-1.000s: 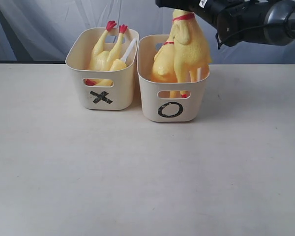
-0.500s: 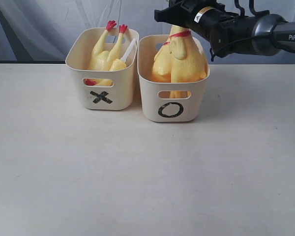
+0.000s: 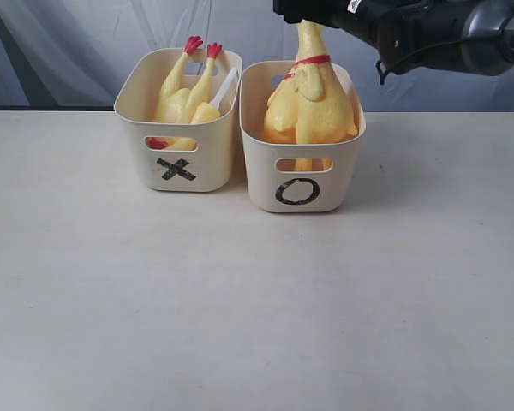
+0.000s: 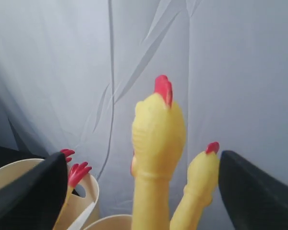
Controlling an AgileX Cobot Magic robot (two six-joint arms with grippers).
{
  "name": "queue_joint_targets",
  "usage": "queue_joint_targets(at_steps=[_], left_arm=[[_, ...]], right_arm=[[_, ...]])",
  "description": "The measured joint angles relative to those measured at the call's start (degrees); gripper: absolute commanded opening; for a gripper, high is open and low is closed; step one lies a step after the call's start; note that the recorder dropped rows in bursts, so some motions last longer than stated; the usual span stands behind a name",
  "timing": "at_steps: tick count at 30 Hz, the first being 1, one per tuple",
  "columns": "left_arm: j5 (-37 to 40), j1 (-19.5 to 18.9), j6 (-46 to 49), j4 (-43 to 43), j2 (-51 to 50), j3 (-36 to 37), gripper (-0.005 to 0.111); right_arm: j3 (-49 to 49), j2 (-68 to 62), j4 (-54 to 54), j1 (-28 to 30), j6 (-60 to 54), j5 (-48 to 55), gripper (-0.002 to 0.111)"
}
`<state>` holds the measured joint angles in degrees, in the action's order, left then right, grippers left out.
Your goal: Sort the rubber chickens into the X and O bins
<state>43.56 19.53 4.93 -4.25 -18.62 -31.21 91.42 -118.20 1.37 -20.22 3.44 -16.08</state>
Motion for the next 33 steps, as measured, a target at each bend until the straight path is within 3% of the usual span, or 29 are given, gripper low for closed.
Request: queue_joint_targets(at_steps=[3, 5, 6, 7, 8, 15, 27, 33], left_arm=[[0.0, 0.0, 0.0, 0.0, 0.0, 0.0, 0.000], [0.0, 0.0, 0.0, 0.0, 0.0, 0.0, 0.000], [0.0, 0.0, 0.0, 0.0, 0.0, 0.0, 0.000], [0.0, 0.0, 0.0, 0.0, 0.0, 0.0, 0.000], [0.0, 0.0, 0.0, 0.0, 0.0, 0.0, 0.000], [-0.8, 0.0, 0.0, 0.0, 0.1, 2.8, 0.000], [-3.1, 0.0, 0.0, -0.5, 0.9, 3.6, 0.000], [-3.1, 0.0, 0.0, -0.5, 0.9, 3.6, 0.000]], right_arm=[[0.0, 2.4, 0.0, 0.0, 0.0, 2.5, 0.075], [0.0, 3.8, 0.1, 0.0, 0.0, 6.6, 0.050], [0.0, 4.2, 0.4, 0.0, 0.0, 8.3, 0.023], [0.0, 5.1, 1.3, 0.0, 0.0, 11.3, 0.006], [0.0, 5.4, 1.9, 0.0, -0.1, 12.9, 0.002], [-3.3, 11.4, 4.7, 0.0, -0.1, 20.1, 0.004], [-28.8, 30.3, 4.2, 0.0, -0.1, 13.0, 0.004], [-38.6, 40.6, -1.4, 0.0, -0.1, 12.8, 0.004]])
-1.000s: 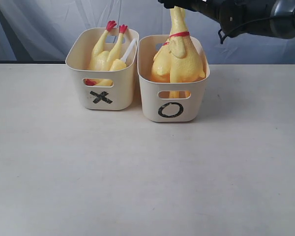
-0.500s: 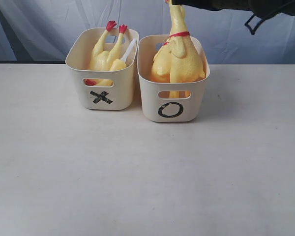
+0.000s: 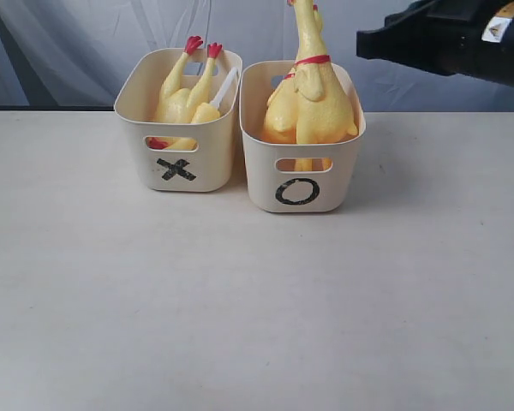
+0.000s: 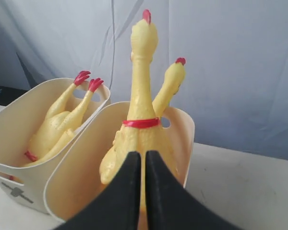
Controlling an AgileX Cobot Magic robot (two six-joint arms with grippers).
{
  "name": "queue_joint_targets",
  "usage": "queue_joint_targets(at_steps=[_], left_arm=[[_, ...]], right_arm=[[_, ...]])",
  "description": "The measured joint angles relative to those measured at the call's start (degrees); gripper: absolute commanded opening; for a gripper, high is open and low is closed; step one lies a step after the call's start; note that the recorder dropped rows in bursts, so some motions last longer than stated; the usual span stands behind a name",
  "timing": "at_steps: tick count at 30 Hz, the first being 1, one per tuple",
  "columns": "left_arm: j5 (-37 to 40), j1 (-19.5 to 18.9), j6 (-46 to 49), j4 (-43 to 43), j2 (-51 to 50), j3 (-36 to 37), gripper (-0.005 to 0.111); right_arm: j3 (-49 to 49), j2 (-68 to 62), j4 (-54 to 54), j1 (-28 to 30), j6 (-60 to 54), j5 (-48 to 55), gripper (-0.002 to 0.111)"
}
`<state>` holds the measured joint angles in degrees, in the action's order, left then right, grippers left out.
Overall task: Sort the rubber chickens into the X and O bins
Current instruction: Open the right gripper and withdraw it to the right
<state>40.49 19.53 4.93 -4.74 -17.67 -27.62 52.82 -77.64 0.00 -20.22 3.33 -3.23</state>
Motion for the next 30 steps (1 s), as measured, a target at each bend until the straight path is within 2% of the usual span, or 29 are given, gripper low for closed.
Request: queue_joint_targets(at_steps=[9, 30], left_arm=[[0.0, 0.0, 0.0, 0.0, 0.0, 0.0, 0.000], [0.0, 0.0, 0.0, -1.2, 0.0, 0.0, 0.000]], right_arm=[[-5.4, 9.1, -7.0, 0.0, 0.1, 7.2, 0.004], [-5.4, 9.7, -7.5, -0.4, 0.1, 7.8, 0.004]])
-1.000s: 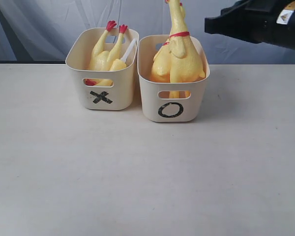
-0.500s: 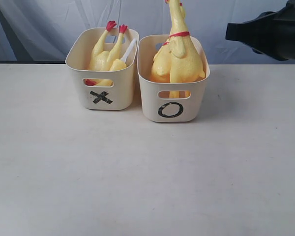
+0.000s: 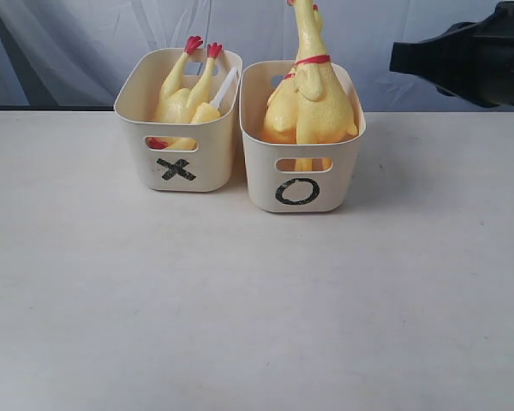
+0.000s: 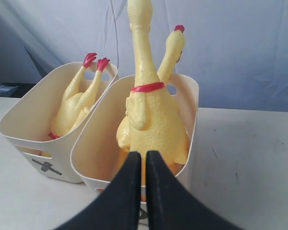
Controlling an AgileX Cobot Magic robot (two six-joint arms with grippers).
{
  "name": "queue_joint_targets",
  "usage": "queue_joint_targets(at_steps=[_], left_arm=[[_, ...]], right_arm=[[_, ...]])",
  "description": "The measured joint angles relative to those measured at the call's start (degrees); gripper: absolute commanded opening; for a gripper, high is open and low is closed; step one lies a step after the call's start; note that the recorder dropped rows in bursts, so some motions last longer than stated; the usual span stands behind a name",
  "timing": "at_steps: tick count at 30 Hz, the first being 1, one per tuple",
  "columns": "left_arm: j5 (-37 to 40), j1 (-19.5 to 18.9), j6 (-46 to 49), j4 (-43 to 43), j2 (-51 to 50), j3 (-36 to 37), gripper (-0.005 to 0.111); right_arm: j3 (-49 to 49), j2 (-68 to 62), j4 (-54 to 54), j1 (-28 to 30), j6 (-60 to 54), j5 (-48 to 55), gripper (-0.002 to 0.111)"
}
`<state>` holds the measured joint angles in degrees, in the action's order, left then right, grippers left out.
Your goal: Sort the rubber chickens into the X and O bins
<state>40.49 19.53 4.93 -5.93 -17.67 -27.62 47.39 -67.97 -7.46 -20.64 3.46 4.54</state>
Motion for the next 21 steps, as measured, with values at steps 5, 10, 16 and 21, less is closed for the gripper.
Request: queue_joint_targets(at_steps=[5, 10, 16, 21], left_arm=[[0.0, 0.0, 0.0, 0.0, 0.0, 0.0, 0.000], [0.0, -1.0, 0.0, 0.0, 0.1, 0.0, 0.000], [0.0, -7.0, 0.0, 0.0, 2.5, 0.0, 0.000], [0.0, -11.7, 0.0, 0.0, 5.0, 0.0, 0.000]], right_arm=[[0.0, 0.8, 0.0, 0.0, 0.0, 0.2, 0.004], [0.0, 4.8, 0.0, 0.0, 0.0, 0.4, 0.004], [0.0, 11.8, 0.0, 1.1, 0.0, 0.4, 0.004], [0.0, 18.3, 0.0, 6.1, 0.0, 0.4, 0.004]])
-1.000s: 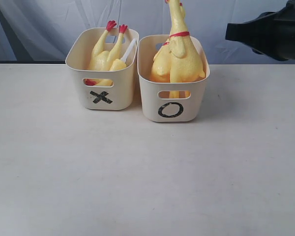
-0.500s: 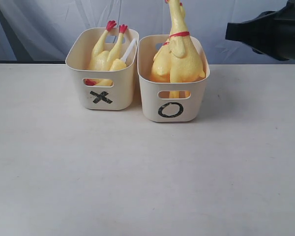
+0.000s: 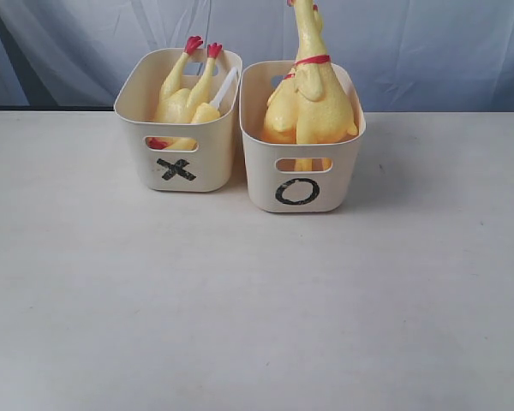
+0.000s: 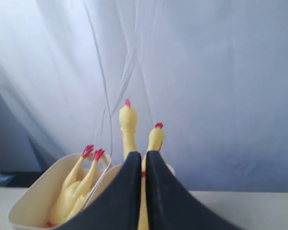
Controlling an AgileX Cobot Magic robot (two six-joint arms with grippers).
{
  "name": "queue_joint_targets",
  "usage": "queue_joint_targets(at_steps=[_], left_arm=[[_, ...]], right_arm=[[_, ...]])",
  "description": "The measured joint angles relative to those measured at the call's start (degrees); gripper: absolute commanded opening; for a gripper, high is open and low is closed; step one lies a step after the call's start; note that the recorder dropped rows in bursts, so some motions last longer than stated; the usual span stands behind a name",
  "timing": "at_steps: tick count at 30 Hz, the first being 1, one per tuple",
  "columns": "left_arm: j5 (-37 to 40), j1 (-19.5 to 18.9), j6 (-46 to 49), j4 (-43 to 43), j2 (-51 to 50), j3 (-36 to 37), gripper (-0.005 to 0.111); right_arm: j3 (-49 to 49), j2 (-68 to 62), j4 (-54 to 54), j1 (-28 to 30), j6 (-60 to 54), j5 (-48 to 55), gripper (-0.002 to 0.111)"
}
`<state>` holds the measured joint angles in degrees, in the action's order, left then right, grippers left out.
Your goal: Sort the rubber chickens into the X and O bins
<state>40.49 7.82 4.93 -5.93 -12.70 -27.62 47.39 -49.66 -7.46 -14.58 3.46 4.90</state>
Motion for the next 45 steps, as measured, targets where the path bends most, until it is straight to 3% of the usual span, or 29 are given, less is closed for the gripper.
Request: queue_joint_targets(at_steps=[8, 20, 27, 37, 45], left_arm=[[0.0, -5.5, 0.0, 0.0, 3.6, 0.0, 0.000], [0.1, -7.0, 0.0, 0.0, 7.5, 0.0, 0.000], [0.1, -11.5, 0.0, 0.0, 10.3, 0.0, 0.000], [0.1, -11.9, 0.0, 0.0, 12.3, 0.0, 0.000], [0.1, -11.9, 0.0, -0.2, 12.3, 0.0, 0.000]], right_arm=[[0.0, 10.7, 0.0, 7.2, 0.0, 0.0, 0.004], [0.0, 15.5, 0.0, 7.5, 0.0, 0.0, 0.004], [0.0, 20.4, 0.0, 7.5, 0.0, 0.0, 0.004], [0.0, 33.2, 0.0, 7.9, -0.1, 0.0, 0.004], [0.0, 39.7, 0.0, 14.2, 0.1, -0.1, 0.004]])
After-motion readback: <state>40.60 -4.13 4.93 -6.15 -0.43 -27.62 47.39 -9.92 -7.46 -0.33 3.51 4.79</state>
